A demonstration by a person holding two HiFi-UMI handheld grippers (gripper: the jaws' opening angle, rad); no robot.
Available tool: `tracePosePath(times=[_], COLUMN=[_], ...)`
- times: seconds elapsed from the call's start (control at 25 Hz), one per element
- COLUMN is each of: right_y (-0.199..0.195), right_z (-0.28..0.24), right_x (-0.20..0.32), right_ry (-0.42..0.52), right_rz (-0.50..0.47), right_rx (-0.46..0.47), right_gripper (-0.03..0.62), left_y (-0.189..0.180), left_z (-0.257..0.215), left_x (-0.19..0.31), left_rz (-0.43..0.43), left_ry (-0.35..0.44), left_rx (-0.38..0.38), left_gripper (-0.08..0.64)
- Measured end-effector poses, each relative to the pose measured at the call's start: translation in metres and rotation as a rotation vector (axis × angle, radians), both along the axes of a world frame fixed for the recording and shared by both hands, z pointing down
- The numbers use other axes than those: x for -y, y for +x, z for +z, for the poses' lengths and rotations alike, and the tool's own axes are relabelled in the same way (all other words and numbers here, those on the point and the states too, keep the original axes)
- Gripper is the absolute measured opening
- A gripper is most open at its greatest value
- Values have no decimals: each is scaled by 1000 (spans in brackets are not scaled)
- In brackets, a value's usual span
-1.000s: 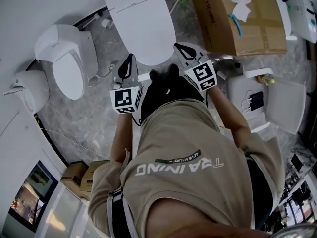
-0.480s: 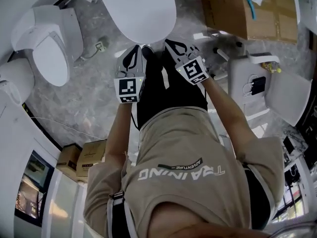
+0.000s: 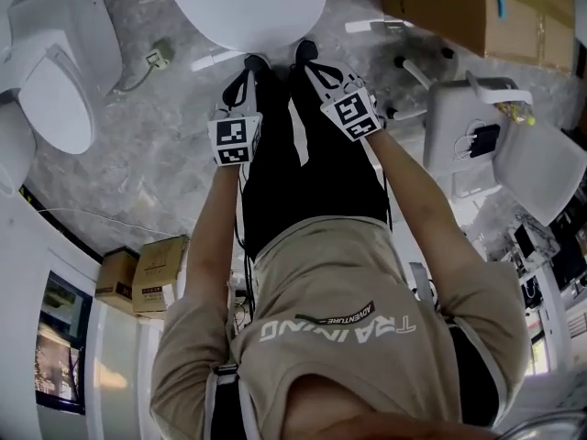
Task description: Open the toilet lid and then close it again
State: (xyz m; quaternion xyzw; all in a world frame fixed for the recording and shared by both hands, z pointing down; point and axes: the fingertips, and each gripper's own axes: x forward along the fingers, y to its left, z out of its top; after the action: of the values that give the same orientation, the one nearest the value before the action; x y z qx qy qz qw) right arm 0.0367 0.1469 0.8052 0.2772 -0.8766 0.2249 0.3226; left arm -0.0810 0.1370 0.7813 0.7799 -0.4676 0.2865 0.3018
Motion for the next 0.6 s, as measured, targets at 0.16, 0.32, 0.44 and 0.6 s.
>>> tracePosePath(times=[0.16,0.32,0.44,0.6], right_y=[2,-2,-3,1], right_z=[36,64,86,113], right_x=[-2,5,8,9], right_ry=[-38,-49,-64,-80], right_rz=[37,60,80,95], right_rx=[-13,-10,-18,-30], right_gripper=[14,14,14,14], left_y=[-8,-15,-18,-18], left_z=[51,90,113,145], left_x=[-9,-14,-18,-17], left_rz=[9,-15,-16,-26], left_ry=[-42,-65,-66,-73], left_rx=[17,22,16,25], left_gripper=[6,5,5,5])
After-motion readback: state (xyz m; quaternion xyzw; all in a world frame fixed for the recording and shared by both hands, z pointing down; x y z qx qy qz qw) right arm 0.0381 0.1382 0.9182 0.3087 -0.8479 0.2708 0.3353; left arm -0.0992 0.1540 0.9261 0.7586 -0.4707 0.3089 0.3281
